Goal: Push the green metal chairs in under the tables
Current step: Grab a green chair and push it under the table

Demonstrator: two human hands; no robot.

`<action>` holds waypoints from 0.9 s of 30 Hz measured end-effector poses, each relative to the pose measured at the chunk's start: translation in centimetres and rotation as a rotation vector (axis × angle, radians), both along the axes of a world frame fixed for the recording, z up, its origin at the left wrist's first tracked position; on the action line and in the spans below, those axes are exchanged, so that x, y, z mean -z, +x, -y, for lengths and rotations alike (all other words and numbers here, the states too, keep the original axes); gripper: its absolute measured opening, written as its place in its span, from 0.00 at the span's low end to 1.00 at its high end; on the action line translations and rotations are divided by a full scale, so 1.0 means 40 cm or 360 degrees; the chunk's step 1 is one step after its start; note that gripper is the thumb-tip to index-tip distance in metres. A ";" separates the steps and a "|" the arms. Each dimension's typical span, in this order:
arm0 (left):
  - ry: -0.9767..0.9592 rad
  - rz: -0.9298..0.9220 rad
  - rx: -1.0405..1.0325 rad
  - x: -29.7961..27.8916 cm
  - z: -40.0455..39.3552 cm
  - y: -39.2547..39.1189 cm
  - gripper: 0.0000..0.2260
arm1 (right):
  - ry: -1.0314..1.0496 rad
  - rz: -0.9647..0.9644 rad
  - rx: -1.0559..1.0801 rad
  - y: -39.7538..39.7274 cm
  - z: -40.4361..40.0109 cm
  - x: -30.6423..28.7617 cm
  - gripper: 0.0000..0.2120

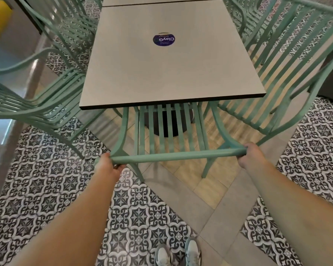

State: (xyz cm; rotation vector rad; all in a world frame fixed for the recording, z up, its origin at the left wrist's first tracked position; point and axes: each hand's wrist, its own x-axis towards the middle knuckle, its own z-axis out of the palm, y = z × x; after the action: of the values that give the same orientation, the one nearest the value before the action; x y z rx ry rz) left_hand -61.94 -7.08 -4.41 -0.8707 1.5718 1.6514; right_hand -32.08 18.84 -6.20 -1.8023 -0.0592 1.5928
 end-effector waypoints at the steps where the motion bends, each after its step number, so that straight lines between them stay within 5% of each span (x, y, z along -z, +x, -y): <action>1: -0.0003 -0.0006 0.0004 0.000 0.001 -0.002 0.18 | 0.0023 -0.0003 -0.0007 0.000 0.002 0.001 0.16; 5: 0.0014 0.0021 0.0007 -0.001 -0.001 -0.003 0.17 | 0.0014 0.0016 -0.0016 0.006 0.000 0.010 0.22; 13: 0.0011 0.0022 -0.0012 -0.006 0.000 0.000 0.17 | -0.0083 -0.0010 0.0141 -0.006 -0.004 -0.011 0.12; 21: -0.0138 0.0008 0.0178 -0.011 0.026 -0.001 0.20 | 0.0034 -0.0031 -0.0199 0.025 0.030 -0.027 0.15; 24: -0.0901 -0.0559 0.0706 0.010 0.060 0.005 0.26 | 0.0288 0.0362 -0.0662 0.064 0.090 -0.011 0.19; 27: -0.1296 -0.1145 0.1334 -0.002 0.057 0.020 0.29 | 0.0646 0.0831 -0.1244 0.135 0.164 -0.023 0.20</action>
State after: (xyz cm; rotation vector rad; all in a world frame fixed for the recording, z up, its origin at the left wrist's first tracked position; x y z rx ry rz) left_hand -61.14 -9.37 -4.34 0.1602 2.6794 0.6846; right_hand -26.66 12.28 -5.29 -1.9031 -1.3641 1.3714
